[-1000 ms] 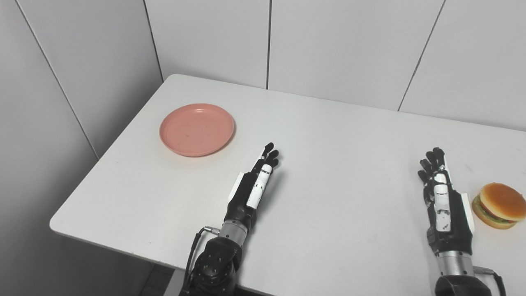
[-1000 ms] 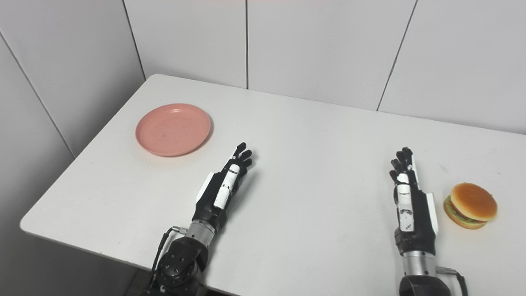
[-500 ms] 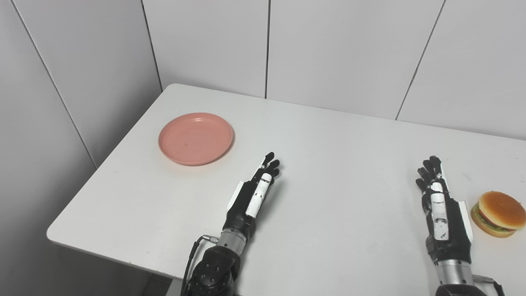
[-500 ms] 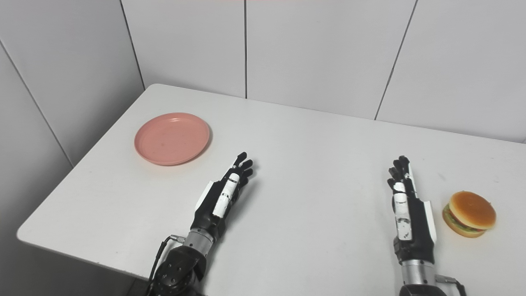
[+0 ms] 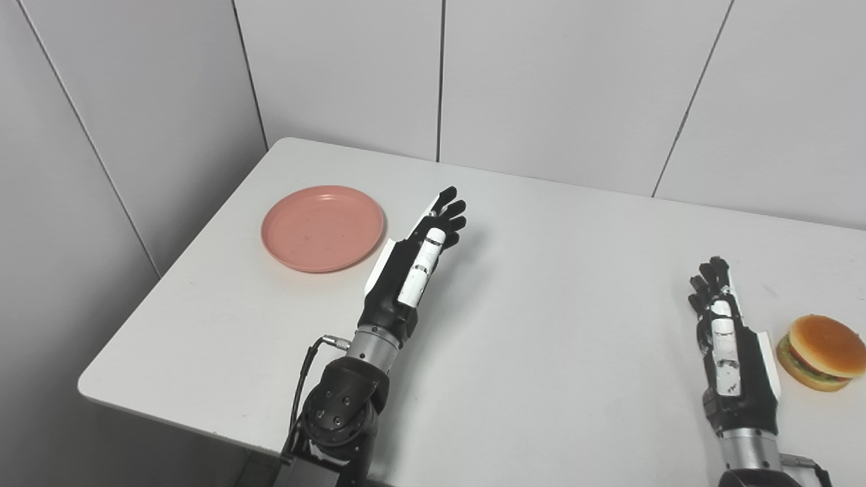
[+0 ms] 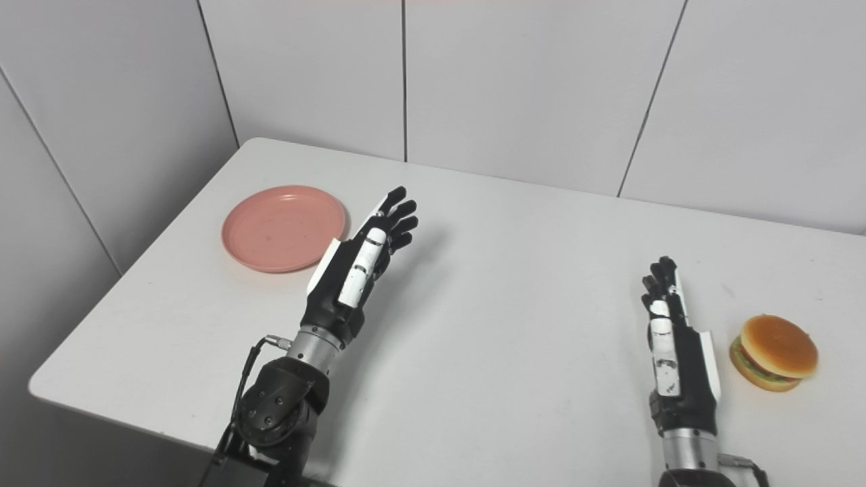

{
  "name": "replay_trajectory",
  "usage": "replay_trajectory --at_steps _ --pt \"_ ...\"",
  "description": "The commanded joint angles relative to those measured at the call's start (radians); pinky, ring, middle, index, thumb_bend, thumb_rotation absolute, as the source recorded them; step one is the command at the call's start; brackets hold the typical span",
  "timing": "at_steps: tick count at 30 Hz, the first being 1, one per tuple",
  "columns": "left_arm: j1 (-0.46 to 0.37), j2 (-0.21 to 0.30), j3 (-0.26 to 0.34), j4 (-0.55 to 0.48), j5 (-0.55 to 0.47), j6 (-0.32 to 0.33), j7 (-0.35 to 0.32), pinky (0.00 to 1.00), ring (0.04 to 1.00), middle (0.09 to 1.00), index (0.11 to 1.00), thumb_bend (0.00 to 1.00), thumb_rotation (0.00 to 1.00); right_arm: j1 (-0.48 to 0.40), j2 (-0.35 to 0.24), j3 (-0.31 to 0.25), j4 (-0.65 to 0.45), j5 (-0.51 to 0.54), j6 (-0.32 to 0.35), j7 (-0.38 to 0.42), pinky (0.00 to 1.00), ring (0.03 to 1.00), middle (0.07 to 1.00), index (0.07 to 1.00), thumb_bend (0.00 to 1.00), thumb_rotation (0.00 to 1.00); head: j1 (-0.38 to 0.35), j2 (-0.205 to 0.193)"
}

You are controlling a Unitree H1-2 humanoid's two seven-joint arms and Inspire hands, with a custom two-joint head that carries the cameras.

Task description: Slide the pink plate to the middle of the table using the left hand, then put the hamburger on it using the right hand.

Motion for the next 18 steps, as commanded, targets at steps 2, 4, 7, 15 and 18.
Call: replay_trajectory --at_steps 2,4,7,15,18 --pt "-0.070 0.017 0.017 -0.052 -0.011 0.001 -0.007 0.93 0.921 0.929 0.921 0.45 1.00 0.038 0.007 -0.001 0.047 0.007 -0.017 0.004 1.00 0.982 0.988 0.995 0.35 1.00 0.000 0.000" --pt "-0.088 0.022 0.027 -0.062 -0.015 0.007 -0.006 0.94 0.926 0.932 0.924 0.45 1.00 0.039 0.006 -0.001 0.046 0.011 -0.008 0.007 1.00 0.985 0.992 0.999 0.35 1.00 -0.001 -0.001" --pt "-0.124 0.028 0.052 -0.077 -0.021 0.017 0.003 0.94 0.923 0.929 0.920 0.45 1.00 0.035 0.006 -0.003 0.059 0.011 -0.027 0.008 1.00 0.983 0.991 0.999 0.35 1.00 0.003 -0.004" --pt "-0.225 0.095 0.141 -0.039 -0.018 -0.004 0.012 0.93 0.917 0.925 0.911 0.46 1.00 0.035 0.009 -0.002 0.069 0.014 -0.037 0.011 1.00 0.983 0.991 0.997 0.32 1.00 0.009 -0.031" --pt "-0.257 0.132 0.181 0.008 -0.013 -0.020 0.024 0.92 0.925 0.928 0.915 0.47 1.00 0.039 0.013 -0.002 0.061 0.013 -0.017 0.005 1.00 0.985 0.994 1.000 0.31 1.00 0.007 -0.038"
